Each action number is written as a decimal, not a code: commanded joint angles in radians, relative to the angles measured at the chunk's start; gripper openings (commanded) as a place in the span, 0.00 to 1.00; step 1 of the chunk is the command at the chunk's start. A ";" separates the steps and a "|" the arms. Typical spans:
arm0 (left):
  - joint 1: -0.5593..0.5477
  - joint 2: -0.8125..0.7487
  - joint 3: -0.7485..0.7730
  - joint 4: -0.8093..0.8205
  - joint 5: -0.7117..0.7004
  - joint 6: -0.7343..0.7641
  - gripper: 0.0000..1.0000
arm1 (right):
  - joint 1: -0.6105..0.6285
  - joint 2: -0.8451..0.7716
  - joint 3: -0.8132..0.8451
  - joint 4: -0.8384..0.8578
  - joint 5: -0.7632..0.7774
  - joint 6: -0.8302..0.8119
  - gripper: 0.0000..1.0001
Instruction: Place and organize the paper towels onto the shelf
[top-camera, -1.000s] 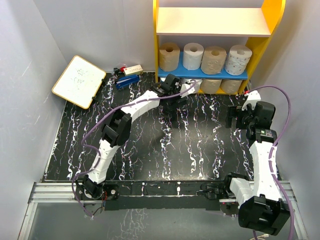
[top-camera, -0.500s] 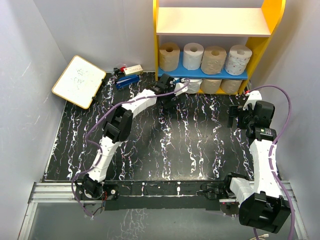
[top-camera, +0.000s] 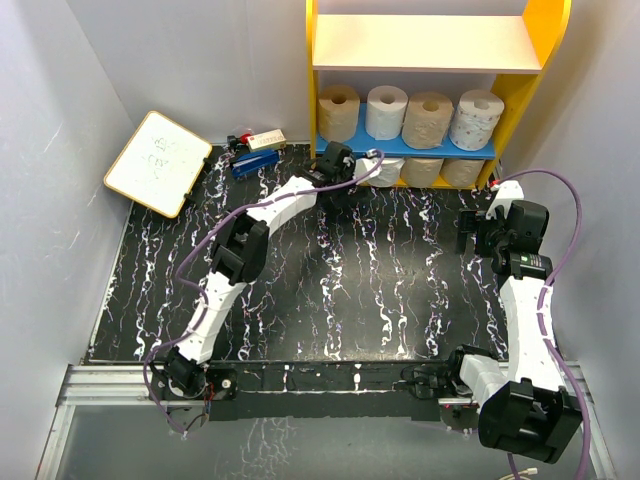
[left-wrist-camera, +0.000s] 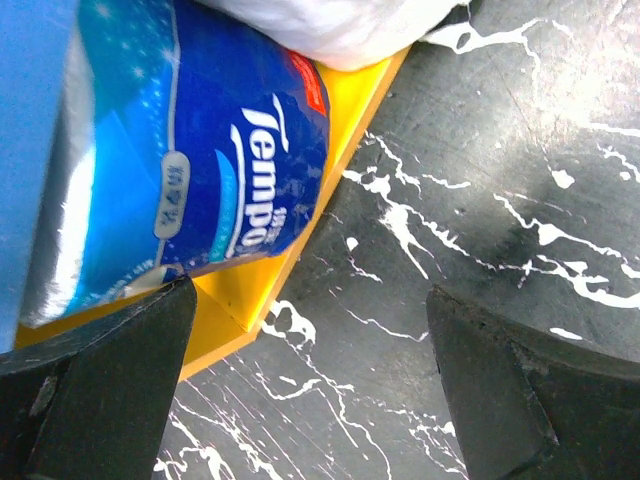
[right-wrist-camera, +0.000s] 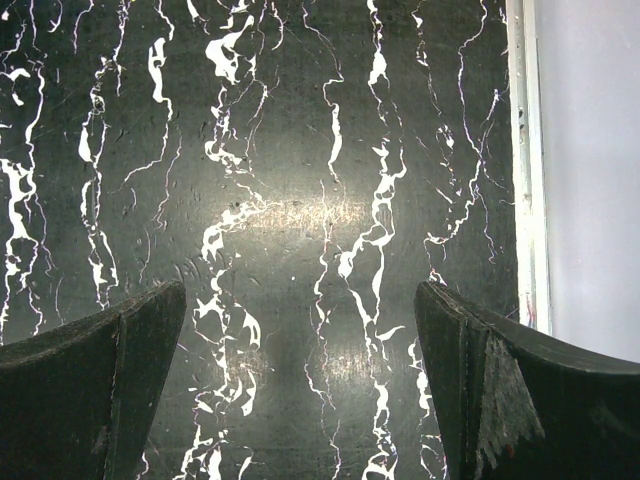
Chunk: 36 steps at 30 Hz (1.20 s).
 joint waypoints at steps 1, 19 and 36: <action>-0.020 -0.130 -0.087 0.010 -0.033 -0.003 0.98 | -0.005 -0.005 0.022 0.049 -0.005 0.006 0.98; 0.156 -1.008 -0.809 0.019 -0.385 -0.178 0.98 | -0.005 -0.044 0.019 0.030 -0.070 -0.005 0.98; 0.632 -1.585 -1.330 -0.255 -0.320 -0.695 0.98 | -0.004 -0.002 0.005 -0.008 -0.192 -0.064 0.98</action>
